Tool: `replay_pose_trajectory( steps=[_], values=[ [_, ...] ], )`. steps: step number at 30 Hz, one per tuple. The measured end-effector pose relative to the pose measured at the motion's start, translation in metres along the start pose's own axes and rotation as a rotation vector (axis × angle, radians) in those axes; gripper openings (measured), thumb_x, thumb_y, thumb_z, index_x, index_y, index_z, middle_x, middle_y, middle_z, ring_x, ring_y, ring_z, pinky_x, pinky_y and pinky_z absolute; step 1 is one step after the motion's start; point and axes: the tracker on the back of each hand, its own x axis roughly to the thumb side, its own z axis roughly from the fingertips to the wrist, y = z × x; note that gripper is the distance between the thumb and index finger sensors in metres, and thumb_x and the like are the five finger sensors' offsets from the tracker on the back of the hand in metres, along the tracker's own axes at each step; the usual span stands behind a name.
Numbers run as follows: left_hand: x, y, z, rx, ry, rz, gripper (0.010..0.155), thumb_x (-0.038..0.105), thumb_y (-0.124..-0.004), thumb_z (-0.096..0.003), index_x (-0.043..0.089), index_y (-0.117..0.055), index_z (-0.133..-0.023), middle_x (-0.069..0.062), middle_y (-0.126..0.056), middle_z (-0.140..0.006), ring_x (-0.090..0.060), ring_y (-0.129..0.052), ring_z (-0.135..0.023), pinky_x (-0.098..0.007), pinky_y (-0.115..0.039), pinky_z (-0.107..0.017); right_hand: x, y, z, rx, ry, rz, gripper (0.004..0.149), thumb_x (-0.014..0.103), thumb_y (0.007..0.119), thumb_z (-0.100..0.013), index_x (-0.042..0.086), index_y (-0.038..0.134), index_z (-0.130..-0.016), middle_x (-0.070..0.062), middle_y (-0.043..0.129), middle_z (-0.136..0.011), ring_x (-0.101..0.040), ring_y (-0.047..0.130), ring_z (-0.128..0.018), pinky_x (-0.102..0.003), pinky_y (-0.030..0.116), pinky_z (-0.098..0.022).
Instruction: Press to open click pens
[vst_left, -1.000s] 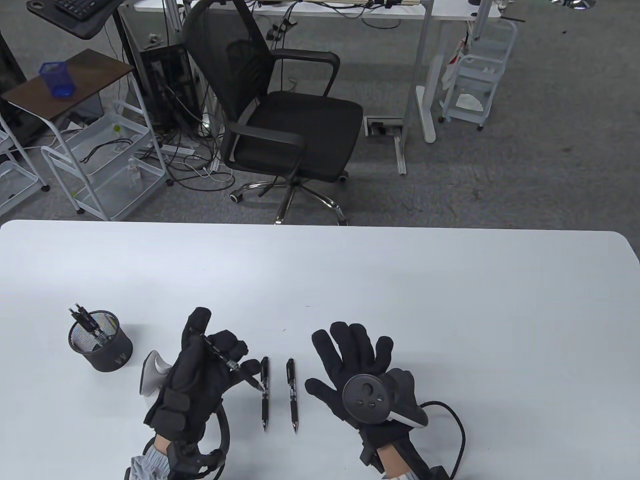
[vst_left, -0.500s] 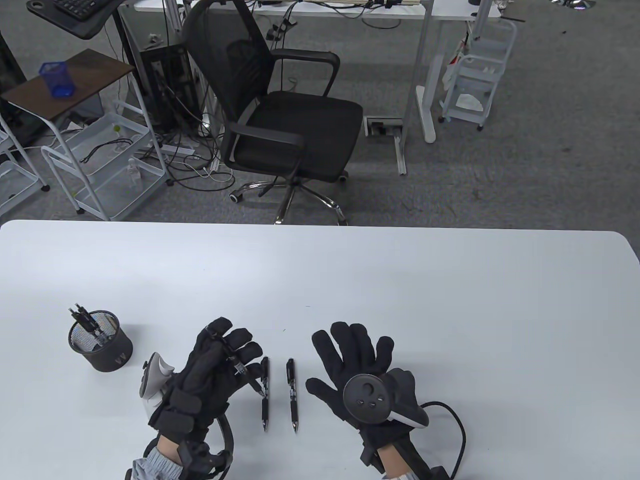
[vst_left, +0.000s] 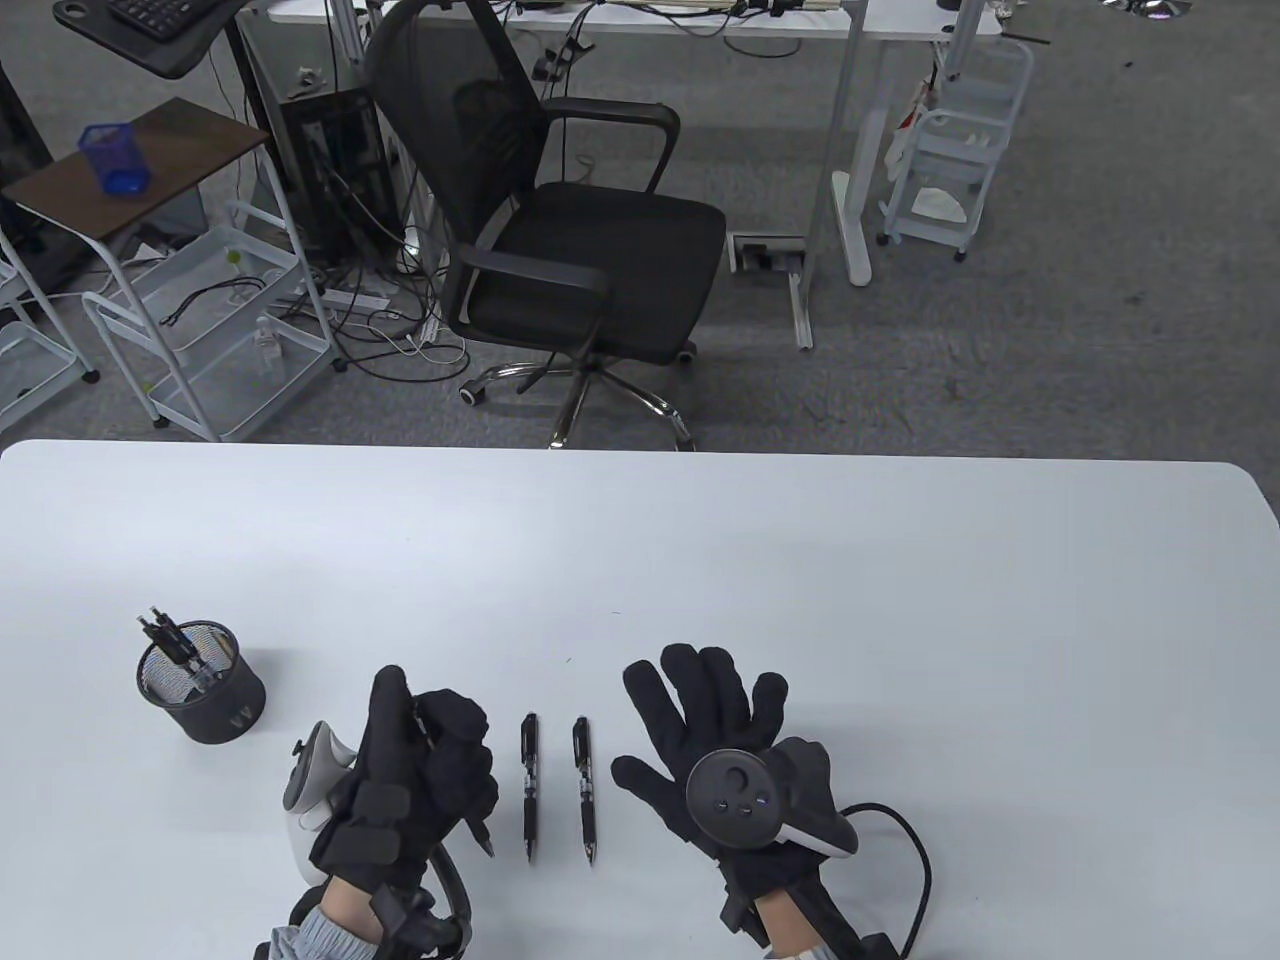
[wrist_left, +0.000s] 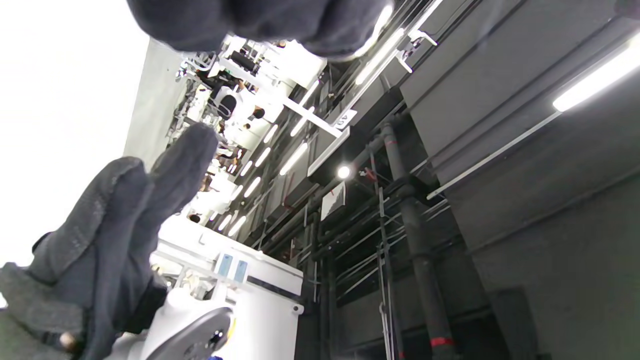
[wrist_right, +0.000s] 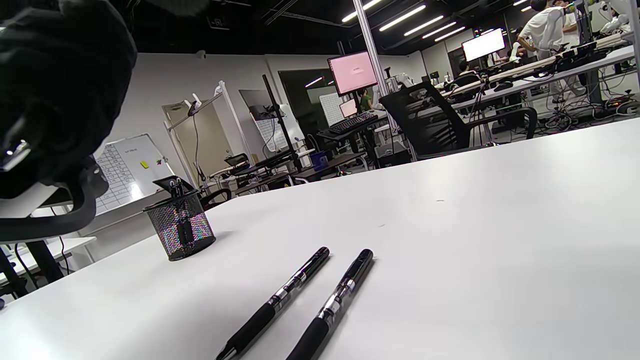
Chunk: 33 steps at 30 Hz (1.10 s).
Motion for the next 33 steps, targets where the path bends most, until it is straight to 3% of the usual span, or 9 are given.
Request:
replay_pose_trajectory(
  steps=[12, 28, 31, 33],
  values=[
    [-0.0009, 0.0001, -0.0001, -0.021, -0.024, 0.041, 0.064, 0.062, -0.025, -0.0705, 0.021, -0.07, -0.09, 0.014, -0.083, -0.052, -0.001, -0.086, -0.039, -0.028, -0.088, -0.04, 0.0005, 0.0006, -0.0001, 0.004, 0.001, 0.003, 0.075, 0.051, 0.053, -0.067, 0.015, 0.02, -0.123, -0.028, 0.005, -0.123, -0.059, 0.007, -0.107, -0.081, 0.0, -0.06],
    [0.0003, -0.0011, 0.0001, 0.002, -0.007, 0.032, 0.067, 0.065, -0.025, -0.0707, 0.02, -0.069, -0.093, 0.014, -0.083, -0.055, -0.001, -0.086, -0.041, -0.027, -0.088, -0.042, 0.0006, 0.0009, -0.0006, 0.006, 0.002, 0.003, 0.075, 0.051, 0.053, -0.067, 0.015, 0.02, -0.123, -0.028, 0.005, -0.123, -0.059, 0.007, -0.107, -0.081, 0.0, -0.06],
    [0.0027, -0.0018, 0.0001, 0.01, 0.007, -0.005, 0.068, 0.064, -0.026, -0.0716, 0.014, -0.061, -0.103, 0.009, -0.082, -0.066, -0.006, -0.086, -0.051, -0.033, -0.086, -0.05, 0.0002, 0.0009, -0.0006, 0.006, 0.004, 0.003, 0.075, 0.051, 0.053, -0.067, 0.015, 0.02, -0.123, -0.028, 0.005, -0.123, -0.059, 0.007, -0.107, -0.082, 0.0, -0.06],
    [0.0062, -0.0038, -0.0019, -0.041, 0.016, -0.067, 0.072, 0.061, -0.026, -0.0726, 0.004, -0.037, -0.115, -0.004, -0.072, -0.087, -0.017, -0.08, -0.07, -0.043, -0.078, -0.063, -0.0002, 0.0009, -0.0005, 0.008, 0.006, 0.001, 0.075, 0.051, 0.053, -0.067, 0.015, 0.02, -0.123, -0.028, 0.005, -0.123, -0.059, 0.007, -0.107, -0.082, 0.0, -0.06]
  ],
)
